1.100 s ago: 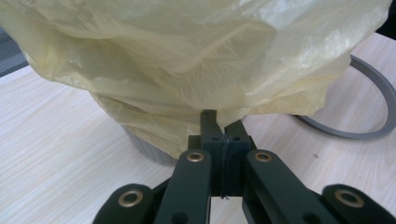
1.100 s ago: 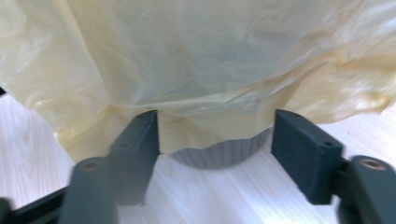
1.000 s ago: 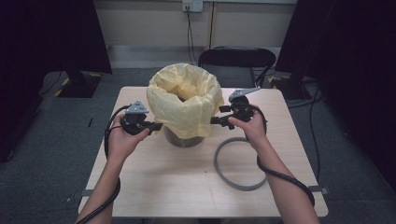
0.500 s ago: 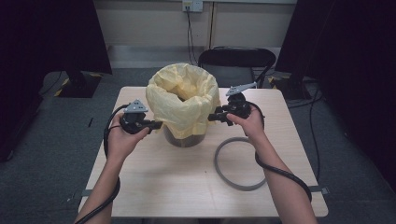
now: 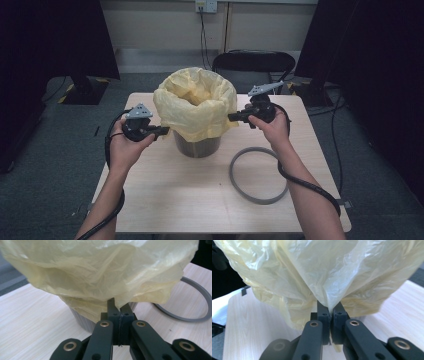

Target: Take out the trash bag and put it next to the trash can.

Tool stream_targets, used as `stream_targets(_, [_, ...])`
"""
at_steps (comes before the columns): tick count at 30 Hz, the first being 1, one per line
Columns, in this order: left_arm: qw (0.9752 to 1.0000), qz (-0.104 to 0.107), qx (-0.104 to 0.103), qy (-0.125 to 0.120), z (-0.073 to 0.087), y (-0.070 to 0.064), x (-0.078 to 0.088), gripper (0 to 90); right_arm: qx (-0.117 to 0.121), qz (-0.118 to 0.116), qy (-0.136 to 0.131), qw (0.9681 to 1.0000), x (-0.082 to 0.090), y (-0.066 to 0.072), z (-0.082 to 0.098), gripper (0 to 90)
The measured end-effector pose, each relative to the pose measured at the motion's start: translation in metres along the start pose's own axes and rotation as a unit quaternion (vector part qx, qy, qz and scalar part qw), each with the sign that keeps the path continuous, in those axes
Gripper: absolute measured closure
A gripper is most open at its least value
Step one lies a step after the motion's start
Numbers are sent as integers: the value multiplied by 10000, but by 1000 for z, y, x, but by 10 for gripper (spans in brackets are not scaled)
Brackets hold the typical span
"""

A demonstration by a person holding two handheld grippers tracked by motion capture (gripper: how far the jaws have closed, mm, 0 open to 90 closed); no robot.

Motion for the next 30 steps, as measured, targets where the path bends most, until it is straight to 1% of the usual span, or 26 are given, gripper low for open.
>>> stream_targets(3, [9999, -53, 10, -85, -8, -1, 5, 900, 42, 96, -81, 9999, 9, 1, -7, 879])
stream_targets(4, [9999, -66, 51, -133, -10, -1, 7, 900, 55, 94, -102, 9999, 12, 2, -10, 880])
stream_targets(5, [9998, -59, 68, -180, -13, 0, 8, 900, 82, 152, -90, 9998, 14, 2, -12, 880])
stream_targets(6, [9996, -52, 139, -257, -16, 1, 10, 900, 97, 186, -85, 9997, 15, 2, -14, 879])
stream_targets(8, [9994, -95, 165, -302, -18, 3, 13, 900, 116, 224, -91, 9996, 18, 3, -18, 880])
stream_targets(11, [9991, -140, 173, -358, -21, 6, 17, 900, 122, 255, -168, 9995, 21, 4, -27, 881])
stream_targets(15, [9983, -210, 214, -504, -33, 10, 23, 900, 179, 339, -201, 9991, 24, 5, -36, 882])
stream_targets(17, [9978, -243, 232, -579, -39, 12, 25, 900, 196, 290, -214, 9992, 24, 7, -40, 883])
stream_targets(21, [9970, -307, 146, -690, -53, 13, 32, 900, 232, 301, -254, 9990, 27, 9, -48, 884])
stream_targets(23, [9966, -349, 145, -730, -59, 14, 34, 900, 256, 306, -295, 9988, 29, 10, -54, 884])
stream_targets(25, [9962, -399, 129, -765, -66, 16, 37, 900, 292, 369, -349, 9983, 32, 9, -60, 885])
stream_targets(27, [9959, -427, 132, -791, -73, 17, 38, 900, 281, 339, -378, 9983, 34, 10, -64, 885])
stream_targets(30, [9960, -472, 29, -763, -82, 17, 38, 900, 341, 286, -263, 9987, 33, 14, -69, 884])
Point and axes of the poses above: each handheld gripper's, and its own axes: x roughly backward along the jaws, z roughly out of its underside, y roughly to its left, the point moved 10 cm from there along -x, roughly forward along the jaws
